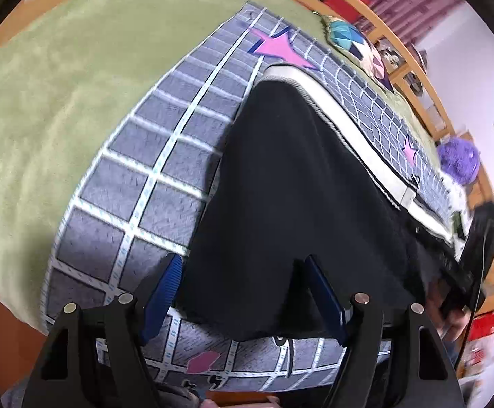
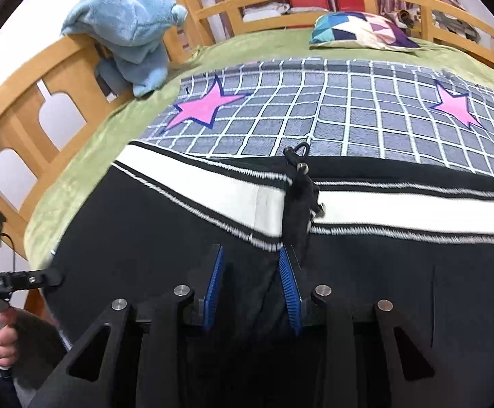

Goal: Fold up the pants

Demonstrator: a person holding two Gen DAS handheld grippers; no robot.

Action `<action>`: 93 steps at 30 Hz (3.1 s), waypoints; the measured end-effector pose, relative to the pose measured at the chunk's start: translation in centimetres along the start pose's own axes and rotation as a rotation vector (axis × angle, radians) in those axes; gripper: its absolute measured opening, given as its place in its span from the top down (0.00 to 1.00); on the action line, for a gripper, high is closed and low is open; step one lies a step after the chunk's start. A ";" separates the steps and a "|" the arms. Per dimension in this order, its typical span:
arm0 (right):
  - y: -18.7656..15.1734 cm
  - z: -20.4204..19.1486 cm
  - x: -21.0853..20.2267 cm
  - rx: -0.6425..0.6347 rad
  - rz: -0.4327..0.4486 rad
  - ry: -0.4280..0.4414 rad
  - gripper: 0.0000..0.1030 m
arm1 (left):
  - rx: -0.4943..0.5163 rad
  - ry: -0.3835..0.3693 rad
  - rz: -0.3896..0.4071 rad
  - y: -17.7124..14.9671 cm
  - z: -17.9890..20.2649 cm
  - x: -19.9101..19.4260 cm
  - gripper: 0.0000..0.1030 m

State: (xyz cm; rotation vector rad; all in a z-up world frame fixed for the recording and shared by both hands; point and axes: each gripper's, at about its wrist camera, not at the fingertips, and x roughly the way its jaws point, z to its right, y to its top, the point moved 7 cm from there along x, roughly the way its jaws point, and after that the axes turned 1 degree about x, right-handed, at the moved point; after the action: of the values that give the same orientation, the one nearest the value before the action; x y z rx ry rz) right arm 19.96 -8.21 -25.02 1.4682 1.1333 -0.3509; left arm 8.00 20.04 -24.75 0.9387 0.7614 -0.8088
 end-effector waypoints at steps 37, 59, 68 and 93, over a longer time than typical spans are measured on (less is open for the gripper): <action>-8.1 -1.1 -3.4 -0.002 -0.020 0.060 0.67 | -0.096 0.088 -0.006 -0.5 -1.1 0.6 0.42; -8.1 -1.1 -3.4 0.026 -0.006 0.086 0.66 | -0.327 -0.206 0.143 -2.9 -1.4 -1.4 0.49; -8.2 -1.3 -3.5 0.013 0.002 0.084 0.64 | -0.392 -0.192 0.207 -3.0 -3.8 -1.6 0.83; -7.3 -0.6 -5.8 0.038 -0.015 0.083 0.63 | -0.095 0.050 0.261 0.4 1.9 -4.0 0.82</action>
State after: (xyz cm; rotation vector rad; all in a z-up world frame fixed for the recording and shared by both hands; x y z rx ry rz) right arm 11.20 -11.35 -24.77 1.5201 1.2108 -0.3258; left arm 6.74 19.50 -20.50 0.9528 0.6965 -0.5184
